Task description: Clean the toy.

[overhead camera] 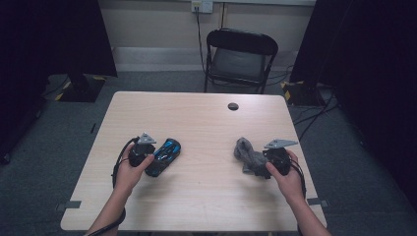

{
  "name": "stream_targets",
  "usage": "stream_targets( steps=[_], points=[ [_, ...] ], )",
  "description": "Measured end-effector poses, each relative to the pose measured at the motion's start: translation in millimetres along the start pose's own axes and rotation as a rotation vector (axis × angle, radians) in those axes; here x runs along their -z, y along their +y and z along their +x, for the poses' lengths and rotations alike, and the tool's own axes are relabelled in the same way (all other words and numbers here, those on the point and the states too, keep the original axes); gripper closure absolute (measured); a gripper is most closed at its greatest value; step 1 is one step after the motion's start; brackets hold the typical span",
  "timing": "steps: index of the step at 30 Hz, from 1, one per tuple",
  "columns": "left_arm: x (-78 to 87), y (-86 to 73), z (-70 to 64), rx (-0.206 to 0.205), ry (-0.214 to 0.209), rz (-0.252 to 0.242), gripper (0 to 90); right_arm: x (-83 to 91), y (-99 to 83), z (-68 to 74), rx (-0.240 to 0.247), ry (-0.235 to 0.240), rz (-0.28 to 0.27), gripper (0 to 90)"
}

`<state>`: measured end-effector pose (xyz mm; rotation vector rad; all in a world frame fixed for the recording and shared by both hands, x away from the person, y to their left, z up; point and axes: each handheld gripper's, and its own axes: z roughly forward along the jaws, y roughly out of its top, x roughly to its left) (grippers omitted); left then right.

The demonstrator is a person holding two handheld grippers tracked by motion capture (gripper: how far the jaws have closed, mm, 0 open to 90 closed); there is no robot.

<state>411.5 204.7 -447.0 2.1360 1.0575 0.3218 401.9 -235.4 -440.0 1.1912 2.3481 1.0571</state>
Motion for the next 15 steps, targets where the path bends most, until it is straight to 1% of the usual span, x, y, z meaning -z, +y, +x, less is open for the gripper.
stream_targets(
  steps=[3,8,9,12,15],
  points=[
    [1.1,-0.3,-2.3,-0.009,0.000,-0.001,16.1,0.6,-1.4,-0.4,-0.002,0.007,-0.001,14.9],
    [2.2,-3.9,-5.5,-0.023,-0.013,-0.002,16.1,4.3,-2.8,-0.2,-0.009,0.020,-0.009,14.8],
    [2.4,-5.1,-6.2,-0.016,-0.017,0.002,16.1,4.7,-3.3,-0.2,-0.009,0.023,-0.011,14.8],
    [3.3,-7.4,-6.7,-0.018,-0.024,0.007,16.1,5.9,-5.8,-0.1,0.000,0.023,-0.004,14.8],
    [5.0,-9.4,-7.1,-0.018,-0.028,0.000,16.1,6.8,-9.5,0.0,-0.005,0.037,-0.005,14.8]
  ],
)
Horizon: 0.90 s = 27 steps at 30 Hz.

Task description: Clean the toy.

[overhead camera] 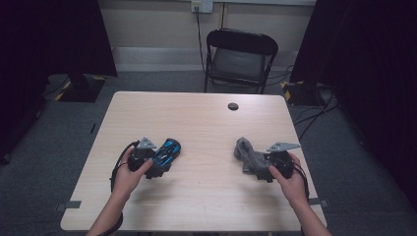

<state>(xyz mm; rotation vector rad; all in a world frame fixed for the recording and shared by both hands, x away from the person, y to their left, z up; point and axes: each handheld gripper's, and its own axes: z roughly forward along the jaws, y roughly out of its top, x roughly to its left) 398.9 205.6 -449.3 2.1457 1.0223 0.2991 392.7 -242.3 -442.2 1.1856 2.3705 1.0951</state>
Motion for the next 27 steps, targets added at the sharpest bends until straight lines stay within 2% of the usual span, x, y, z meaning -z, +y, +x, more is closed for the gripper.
stream_targets(
  steps=[11,17,27],
  points=[
    [7.8,-8.9,-2.1,-0.016,-0.013,-0.006,16.1,6.4,-12.1,-4.4,-0.012,0.009,0.007,14.8],
    [13.9,-15.1,-0.2,-0.010,-0.016,-0.007,16.1,9.5,-16.7,-3.8,0.004,0.005,0.016,14.8],
    [21.3,-27.5,3.6,0.002,-0.013,-0.007,16.1,13.2,-24.4,-6.5,-0.005,0.007,0.015,14.8]
  ],
)
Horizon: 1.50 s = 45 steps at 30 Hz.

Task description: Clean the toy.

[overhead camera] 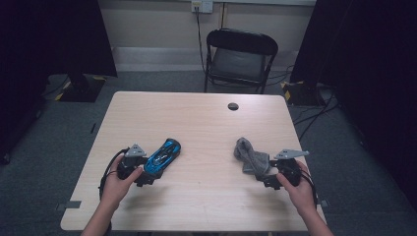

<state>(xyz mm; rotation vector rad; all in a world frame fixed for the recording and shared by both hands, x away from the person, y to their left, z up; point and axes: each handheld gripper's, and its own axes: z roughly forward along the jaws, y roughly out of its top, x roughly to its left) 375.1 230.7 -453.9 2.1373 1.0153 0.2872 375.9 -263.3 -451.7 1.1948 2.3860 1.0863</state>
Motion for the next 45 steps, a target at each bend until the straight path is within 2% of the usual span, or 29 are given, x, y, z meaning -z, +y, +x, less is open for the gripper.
stream_targets(
  steps=[32,45],
  points=[
    [17.2,-36.9,4.4,0.010,-0.003,-0.003,16.1,14.1,-32.4,-9.4,-0.032,0.004,0.003,14.8],
    [26.2,-53.1,12.0,0.016,0.006,0.005,16.1,16.1,-45.5,-11.7,-0.037,0.007,0.006,14.8]
  ],
)
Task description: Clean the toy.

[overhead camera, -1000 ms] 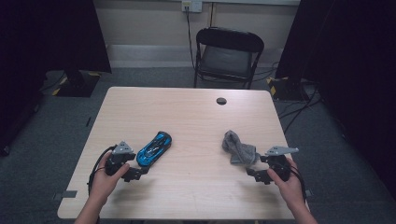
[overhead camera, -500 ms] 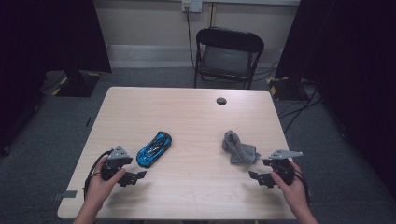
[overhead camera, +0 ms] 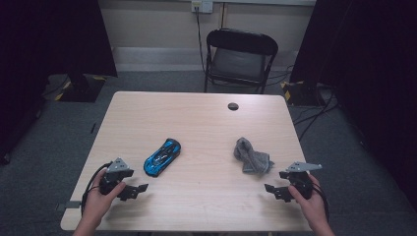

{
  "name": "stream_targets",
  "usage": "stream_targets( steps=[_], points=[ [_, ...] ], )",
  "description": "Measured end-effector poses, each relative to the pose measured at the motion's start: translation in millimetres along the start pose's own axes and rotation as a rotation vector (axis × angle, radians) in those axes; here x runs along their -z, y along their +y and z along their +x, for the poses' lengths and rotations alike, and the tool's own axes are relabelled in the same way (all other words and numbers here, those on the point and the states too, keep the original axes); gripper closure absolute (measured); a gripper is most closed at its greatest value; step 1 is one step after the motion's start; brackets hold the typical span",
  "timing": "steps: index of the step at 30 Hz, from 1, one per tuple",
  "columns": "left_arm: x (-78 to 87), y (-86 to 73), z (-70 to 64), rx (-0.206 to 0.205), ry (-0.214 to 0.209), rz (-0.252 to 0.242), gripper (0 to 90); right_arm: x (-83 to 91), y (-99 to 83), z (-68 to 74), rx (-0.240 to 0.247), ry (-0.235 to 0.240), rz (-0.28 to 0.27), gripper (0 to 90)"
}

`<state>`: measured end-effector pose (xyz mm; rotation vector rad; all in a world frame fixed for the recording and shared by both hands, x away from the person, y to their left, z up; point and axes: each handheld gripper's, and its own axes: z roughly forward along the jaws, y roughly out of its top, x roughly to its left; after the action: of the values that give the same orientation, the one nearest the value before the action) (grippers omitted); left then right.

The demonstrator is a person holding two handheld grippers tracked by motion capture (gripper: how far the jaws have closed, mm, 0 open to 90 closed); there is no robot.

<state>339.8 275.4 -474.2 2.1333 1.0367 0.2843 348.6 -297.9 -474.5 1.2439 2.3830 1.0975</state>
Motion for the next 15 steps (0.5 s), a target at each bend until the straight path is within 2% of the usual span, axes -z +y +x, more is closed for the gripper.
stream_targets(
  steps=[7,15],
  points=[
    [5.3,-7.0,2.9,0.011,0.001,-0.008,16.1,1.0,-4.0,-1.7,-0.011,0.000,0.000,14.8],
    [9.0,-16.8,5.0,0.000,0.005,-0.002,16.1,4.0,-10.0,-4.3,-0.013,-0.005,0.001,14.8]
  ],
)
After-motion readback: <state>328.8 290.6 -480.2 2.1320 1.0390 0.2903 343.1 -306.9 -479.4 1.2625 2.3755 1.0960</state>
